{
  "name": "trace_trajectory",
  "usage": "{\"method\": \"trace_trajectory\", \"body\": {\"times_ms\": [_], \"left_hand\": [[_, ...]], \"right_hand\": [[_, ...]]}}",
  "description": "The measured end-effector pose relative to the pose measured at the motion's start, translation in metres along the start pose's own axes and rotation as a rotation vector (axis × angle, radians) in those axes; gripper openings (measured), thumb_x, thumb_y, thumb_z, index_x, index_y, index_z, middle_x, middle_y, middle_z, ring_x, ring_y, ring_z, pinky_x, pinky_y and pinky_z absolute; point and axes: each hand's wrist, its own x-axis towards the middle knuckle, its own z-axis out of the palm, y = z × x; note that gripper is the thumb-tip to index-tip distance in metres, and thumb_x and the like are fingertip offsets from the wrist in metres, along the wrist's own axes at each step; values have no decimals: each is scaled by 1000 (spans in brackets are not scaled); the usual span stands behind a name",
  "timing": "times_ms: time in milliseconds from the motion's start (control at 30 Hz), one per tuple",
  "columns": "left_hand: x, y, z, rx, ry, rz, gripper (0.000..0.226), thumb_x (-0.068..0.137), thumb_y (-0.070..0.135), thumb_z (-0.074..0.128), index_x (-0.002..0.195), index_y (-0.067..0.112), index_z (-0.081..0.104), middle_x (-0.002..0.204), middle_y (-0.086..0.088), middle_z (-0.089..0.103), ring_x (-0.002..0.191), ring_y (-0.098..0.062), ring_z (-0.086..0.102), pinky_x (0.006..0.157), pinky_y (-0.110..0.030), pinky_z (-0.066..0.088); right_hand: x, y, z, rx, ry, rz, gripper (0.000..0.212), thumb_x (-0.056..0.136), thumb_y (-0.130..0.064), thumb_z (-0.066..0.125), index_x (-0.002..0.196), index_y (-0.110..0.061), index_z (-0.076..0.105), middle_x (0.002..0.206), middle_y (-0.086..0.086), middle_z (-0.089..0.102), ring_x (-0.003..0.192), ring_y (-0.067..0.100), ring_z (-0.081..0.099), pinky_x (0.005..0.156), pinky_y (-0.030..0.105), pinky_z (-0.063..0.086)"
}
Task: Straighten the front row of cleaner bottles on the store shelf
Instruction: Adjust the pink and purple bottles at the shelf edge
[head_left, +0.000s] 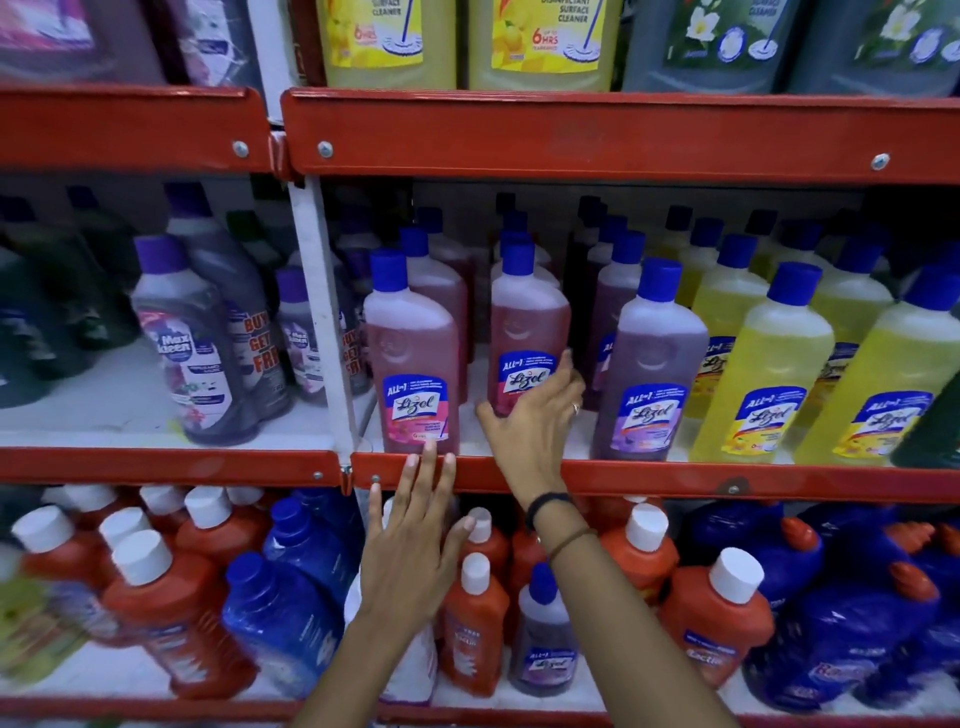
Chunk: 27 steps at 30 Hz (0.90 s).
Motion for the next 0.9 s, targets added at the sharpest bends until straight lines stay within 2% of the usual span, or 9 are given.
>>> {"method": "trace_trajectory", "body": {"times_ms": [100, 167, 367, 600, 767, 900], "left_hand": [[0, -2, 2, 13, -10, 6, 64, 95, 56, 21, 150, 30, 1, 159, 5, 1, 144, -7, -13, 112, -44, -1], [-1, -2, 4, 15, -9, 12, 64, 95, 55, 21, 149, 30, -2, 158, 7, -4, 145, -8, -13, 112, -44, -1], [-1, -2, 3, 10, -15, 14, 64, 96, 56, 18, 150, 28, -2, 160, 2, 3, 146, -14, -2, 115, -47, 1], [-1, 0, 1, -7, -5, 11, 65, 95, 57, 18, 149, 29, -5, 160, 3, -1, 145, -9, -13, 115, -50, 4], [-1, 0, 2, 5, 12, 17, 64, 96, 57, 17, 149, 30, -6, 159, 3, -1, 144, -8, -15, 114, -47, -2], [-1, 1, 3, 29, 17, 15, 67, 95, 56, 26, 150, 27, 1, 160, 0, 6, 145, -9, -13, 113, -46, -3]], "right_hand": [[11, -2, 6, -160, 10, 56, 115, 61, -50, 77, 141, 5, 15, 131, 29, 43, 113, 43, 50, 94, 47, 46], [17, -1, 6, -214, 27, 56, 117, 58, -51, 79, 140, 6, 19, 129, 30, 47, 110, 44, 53, 85, 48, 52], [18, 1, -3, -260, -1, 54, 113, 60, -52, 76, 141, 1, 17, 132, 23, 44, 114, 39, 50, 78, 44, 51], [-2, 3, -21, -287, -24, 19, 109, 65, -56, 72, 141, -3, 14, 136, 21, 41, 120, 37, 47, 87, 44, 47], [-12, 3, -30, -265, -37, 11, 110, 65, -57, 72, 141, -5, 12, 137, 19, 40, 120, 36, 47, 84, 44, 49], [-18, 2, -34, -251, -40, 5, 111, 65, -56, 72, 142, -4, 12, 137, 20, 40, 119, 37, 48, 84, 45, 49]]}}
